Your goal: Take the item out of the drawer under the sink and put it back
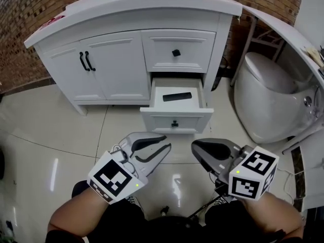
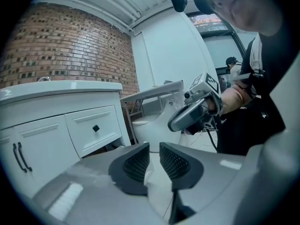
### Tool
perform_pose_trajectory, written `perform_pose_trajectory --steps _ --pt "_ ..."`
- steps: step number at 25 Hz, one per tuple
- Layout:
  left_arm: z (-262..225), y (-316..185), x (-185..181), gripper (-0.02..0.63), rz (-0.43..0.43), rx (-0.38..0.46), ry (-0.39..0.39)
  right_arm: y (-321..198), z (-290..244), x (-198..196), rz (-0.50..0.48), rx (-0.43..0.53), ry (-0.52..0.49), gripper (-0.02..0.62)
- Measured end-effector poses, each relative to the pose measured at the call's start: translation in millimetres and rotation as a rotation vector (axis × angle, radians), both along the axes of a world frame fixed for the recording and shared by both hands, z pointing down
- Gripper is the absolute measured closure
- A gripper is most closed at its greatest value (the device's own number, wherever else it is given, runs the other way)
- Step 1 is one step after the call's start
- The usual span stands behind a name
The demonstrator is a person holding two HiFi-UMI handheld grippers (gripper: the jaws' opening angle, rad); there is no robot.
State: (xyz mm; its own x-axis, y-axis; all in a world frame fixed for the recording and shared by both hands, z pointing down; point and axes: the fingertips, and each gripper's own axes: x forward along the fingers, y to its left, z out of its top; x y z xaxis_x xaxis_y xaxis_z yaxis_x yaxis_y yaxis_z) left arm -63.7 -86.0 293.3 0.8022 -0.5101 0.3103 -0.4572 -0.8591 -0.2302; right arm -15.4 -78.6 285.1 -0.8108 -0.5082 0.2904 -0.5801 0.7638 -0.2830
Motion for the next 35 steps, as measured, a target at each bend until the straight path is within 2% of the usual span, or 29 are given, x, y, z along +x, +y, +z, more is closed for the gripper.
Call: perform_pose_trajectory --steps 4,10,19,29,31,35 --pt "-10.2 -15.7 -6.0 0.495 -0.021 0.069 -0.048 -0.3 -3.8 1.1 0.001 0.003 -0.012 0.592" --pt "-39.3 -38.3 -11.6 0.491 -0.057 0.111 -0.061 1.1 -6.8 0.7 -0.007 0.001 -0.023 0.593" --pt "-37.7 -111.3 -14.5 0.491 -0.059 0.172 -0.249 -7.1 -3.3 10.3 -0.002 -0.015 -0.027 0.592" --pt "1.7 -160.1 5.1 0.482 -0.032 0.119 -0.369 -14.7 -2.4 13.3 -0.014 -0.043 -0.055 0.592" --pt "11.1 -171.9 8.2 0.460 -0.028 0.111 -0.401 -15.7 -1.8 13.9 -0.018 -0.048 -0.058 0.594" --pt "37.5 -199.7 16.3 0.456 -0.024 0.083 -0.468 -20.0 -1.4 16.5 -0.016 -0.054 -0.065 0.592"
